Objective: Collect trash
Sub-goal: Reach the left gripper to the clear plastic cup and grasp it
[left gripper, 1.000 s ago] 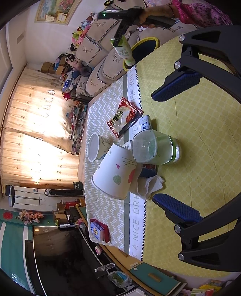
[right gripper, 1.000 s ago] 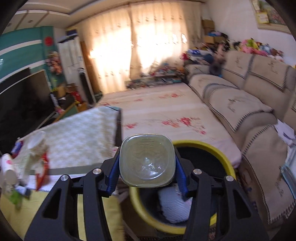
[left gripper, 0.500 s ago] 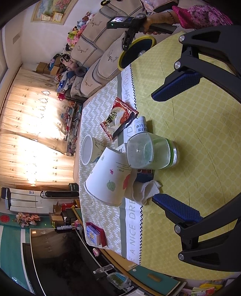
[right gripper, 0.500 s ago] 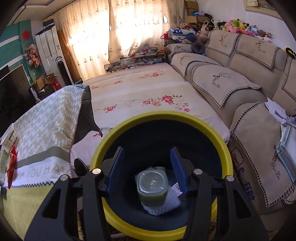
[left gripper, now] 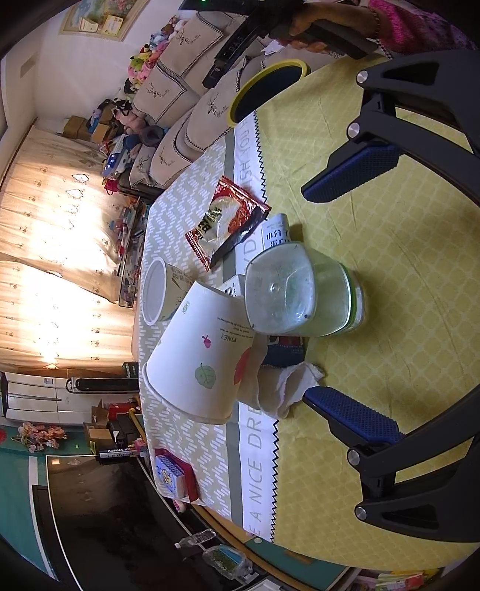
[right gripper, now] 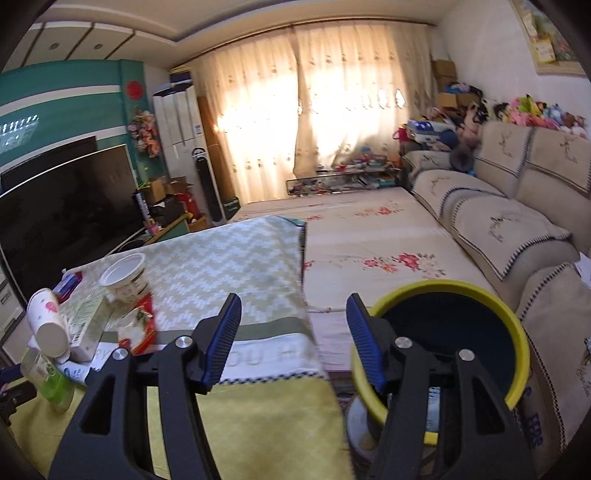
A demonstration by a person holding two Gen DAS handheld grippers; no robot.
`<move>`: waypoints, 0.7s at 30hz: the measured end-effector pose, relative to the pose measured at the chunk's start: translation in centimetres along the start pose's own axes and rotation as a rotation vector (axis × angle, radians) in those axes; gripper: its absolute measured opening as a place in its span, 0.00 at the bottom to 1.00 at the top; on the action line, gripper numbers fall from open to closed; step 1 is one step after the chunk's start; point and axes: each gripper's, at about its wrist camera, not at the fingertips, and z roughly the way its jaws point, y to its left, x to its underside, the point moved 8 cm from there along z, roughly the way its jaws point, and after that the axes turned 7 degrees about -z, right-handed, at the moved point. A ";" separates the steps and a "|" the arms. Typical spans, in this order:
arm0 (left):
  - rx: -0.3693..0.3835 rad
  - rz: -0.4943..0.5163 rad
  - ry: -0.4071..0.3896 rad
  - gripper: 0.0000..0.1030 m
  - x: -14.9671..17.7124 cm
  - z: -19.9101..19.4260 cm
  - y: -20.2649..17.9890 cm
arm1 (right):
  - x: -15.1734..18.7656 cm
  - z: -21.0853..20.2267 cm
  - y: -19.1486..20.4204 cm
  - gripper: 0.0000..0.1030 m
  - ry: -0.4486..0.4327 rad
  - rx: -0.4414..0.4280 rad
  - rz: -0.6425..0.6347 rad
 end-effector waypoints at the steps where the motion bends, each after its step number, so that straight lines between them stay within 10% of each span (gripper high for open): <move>1: 0.001 -0.008 0.004 0.95 -0.1 0.4 0.0 | 0.2 0.2 0.7 0.55 0.002 -0.010 -0.010; 7: -0.004 -0.016 0.016 0.93 -0.3 1.8 -0.5 | 0.2 0.7 2.0 0.58 0.025 -0.031 -0.027; 21: -0.042 -0.029 0.048 0.50 -0.1 3.7 -0.2 | 0.7 1.4 1.7 0.61 0.061 -0.030 -0.026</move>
